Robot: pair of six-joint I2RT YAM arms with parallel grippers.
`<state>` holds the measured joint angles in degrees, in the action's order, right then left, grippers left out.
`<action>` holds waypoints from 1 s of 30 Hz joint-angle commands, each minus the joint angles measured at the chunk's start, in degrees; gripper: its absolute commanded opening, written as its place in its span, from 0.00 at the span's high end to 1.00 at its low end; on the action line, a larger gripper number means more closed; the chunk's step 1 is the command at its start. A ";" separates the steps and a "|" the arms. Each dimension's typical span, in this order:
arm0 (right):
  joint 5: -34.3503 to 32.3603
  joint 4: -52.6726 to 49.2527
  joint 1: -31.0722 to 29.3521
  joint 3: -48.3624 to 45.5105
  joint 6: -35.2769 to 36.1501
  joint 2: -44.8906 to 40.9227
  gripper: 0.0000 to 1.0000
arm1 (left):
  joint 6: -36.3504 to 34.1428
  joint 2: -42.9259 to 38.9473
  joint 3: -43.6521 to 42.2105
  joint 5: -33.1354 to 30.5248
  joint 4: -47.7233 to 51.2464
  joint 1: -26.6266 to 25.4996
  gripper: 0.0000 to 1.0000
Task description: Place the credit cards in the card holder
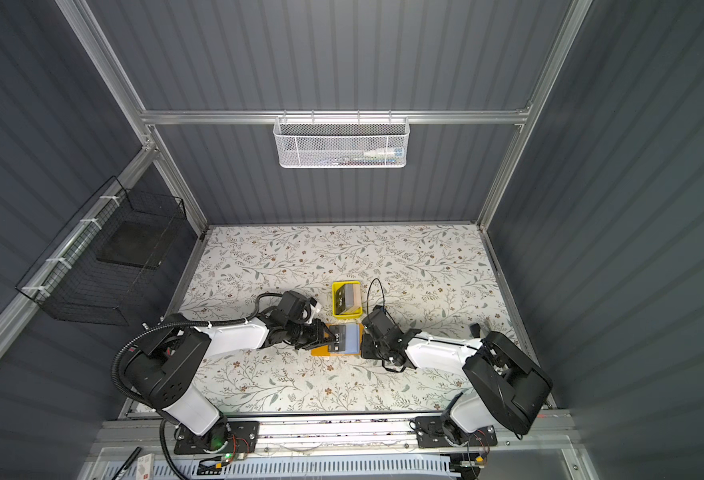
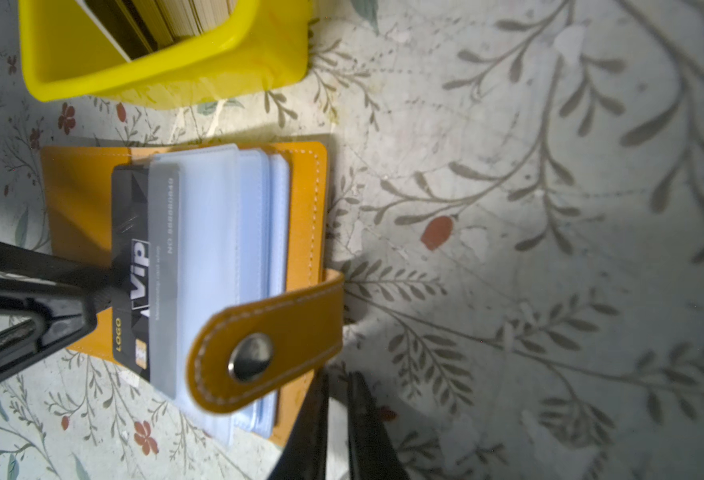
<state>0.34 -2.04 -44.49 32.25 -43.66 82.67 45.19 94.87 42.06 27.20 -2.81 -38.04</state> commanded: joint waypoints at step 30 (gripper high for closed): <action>-0.24 -0.54 0.06 -0.17 -0.14 1.18 0.89 | -0.46 3.05 2.33 -0.31 -3.62 -3.64 0.76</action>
<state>0.45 -1.26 -44.49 32.27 -43.53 83.11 45.58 98.08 43.29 28.01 -8.84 -41.23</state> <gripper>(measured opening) 0.109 0.242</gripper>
